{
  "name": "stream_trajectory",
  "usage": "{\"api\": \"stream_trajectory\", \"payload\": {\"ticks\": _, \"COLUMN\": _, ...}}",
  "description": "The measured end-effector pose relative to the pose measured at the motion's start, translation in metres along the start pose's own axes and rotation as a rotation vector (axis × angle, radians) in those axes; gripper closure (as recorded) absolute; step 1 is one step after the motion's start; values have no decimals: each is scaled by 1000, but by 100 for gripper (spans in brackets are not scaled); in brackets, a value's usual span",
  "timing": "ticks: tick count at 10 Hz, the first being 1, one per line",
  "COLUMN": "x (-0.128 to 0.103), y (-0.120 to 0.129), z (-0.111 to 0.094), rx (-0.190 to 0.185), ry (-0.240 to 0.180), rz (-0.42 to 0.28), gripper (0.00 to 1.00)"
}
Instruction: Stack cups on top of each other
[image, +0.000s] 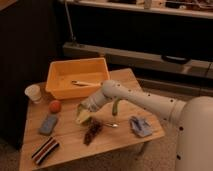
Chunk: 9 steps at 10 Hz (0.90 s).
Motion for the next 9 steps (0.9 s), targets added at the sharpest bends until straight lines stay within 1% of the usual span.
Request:
{"api": "stream_trajectory", "payload": {"ticks": 3, "x": 0, "y": 0, "z": 0, "rx": -1, "ry": 0, "rz": 0, "gripper": 20}}
{"api": "stream_trajectory", "payload": {"ticks": 6, "x": -5, "y": 4, "z": -7, "rx": -4, "ry": 10, "rz": 0, "gripper": 20}}
{"api": "stream_trajectory", "payload": {"ticks": 9, "x": -8, "y": 4, "z": -4, "rx": 1, "ry": -3, "rz": -5, "gripper": 20}}
